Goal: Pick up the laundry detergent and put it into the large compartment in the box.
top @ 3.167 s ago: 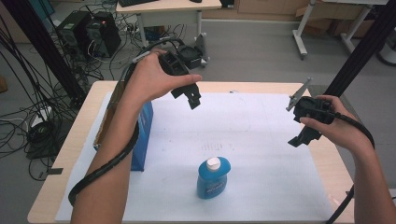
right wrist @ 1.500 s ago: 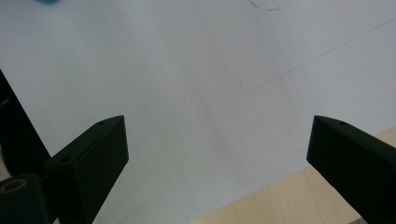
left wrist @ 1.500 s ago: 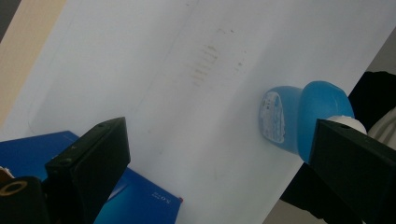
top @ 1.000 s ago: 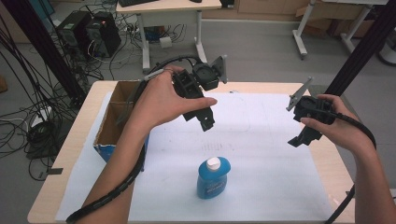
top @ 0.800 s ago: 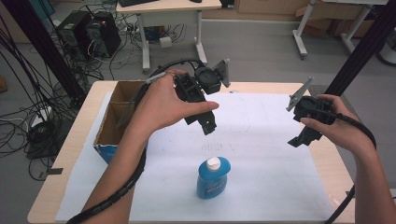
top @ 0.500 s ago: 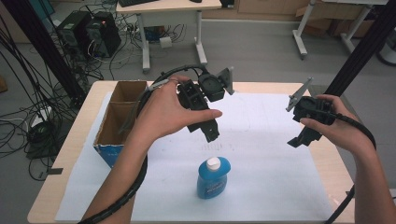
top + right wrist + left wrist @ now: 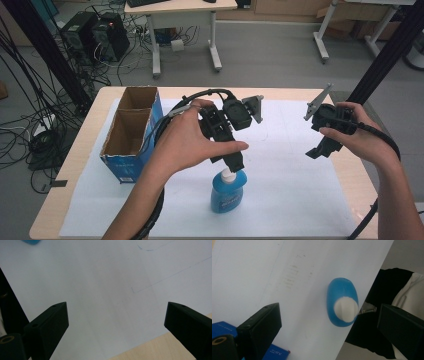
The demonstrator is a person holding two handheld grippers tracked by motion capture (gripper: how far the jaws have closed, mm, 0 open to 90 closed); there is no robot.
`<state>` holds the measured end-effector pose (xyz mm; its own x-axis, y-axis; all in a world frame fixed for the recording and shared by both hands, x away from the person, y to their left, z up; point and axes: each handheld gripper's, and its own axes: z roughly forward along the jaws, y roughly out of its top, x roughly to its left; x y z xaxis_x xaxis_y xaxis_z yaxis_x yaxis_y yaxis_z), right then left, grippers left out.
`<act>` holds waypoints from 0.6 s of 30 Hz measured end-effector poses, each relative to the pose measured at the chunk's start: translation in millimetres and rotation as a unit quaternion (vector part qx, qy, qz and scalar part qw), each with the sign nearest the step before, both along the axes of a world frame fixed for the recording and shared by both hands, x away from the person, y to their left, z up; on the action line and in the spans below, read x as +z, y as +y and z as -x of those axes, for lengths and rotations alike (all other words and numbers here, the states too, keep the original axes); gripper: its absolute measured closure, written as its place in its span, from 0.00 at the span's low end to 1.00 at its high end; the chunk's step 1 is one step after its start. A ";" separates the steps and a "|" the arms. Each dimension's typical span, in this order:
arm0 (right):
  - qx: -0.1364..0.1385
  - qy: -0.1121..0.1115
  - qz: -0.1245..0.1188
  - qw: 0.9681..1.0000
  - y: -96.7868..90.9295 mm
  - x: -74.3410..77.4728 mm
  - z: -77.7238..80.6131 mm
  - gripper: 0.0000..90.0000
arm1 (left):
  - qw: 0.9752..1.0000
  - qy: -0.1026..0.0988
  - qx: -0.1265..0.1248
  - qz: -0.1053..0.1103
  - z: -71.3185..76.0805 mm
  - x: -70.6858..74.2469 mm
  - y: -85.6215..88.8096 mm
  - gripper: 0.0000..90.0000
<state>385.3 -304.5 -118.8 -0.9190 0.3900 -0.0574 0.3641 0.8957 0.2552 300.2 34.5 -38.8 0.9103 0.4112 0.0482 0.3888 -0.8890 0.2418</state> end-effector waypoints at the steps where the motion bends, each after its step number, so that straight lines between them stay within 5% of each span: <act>1: 0.001 0.000 0.000 1.000 0.2 0.1 0.3 0.06 | 1.000 -0.001 0.000 0.000 2.3 -1.7 -1.0 0.06; 18: 0.001 0.001 -0.001 1.000 -1.0 -1.3 0.8 0.06 | 1.000 -0.003 -0.003 -0.014 18.8 -51.0 -19.4 0.06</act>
<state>384.5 -305.6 -120.1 -0.9198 0.3884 -0.0552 0.3628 0.8958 0.2567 281.4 15.1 -89.9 0.9125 0.4039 0.0655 0.3817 -0.8980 0.2190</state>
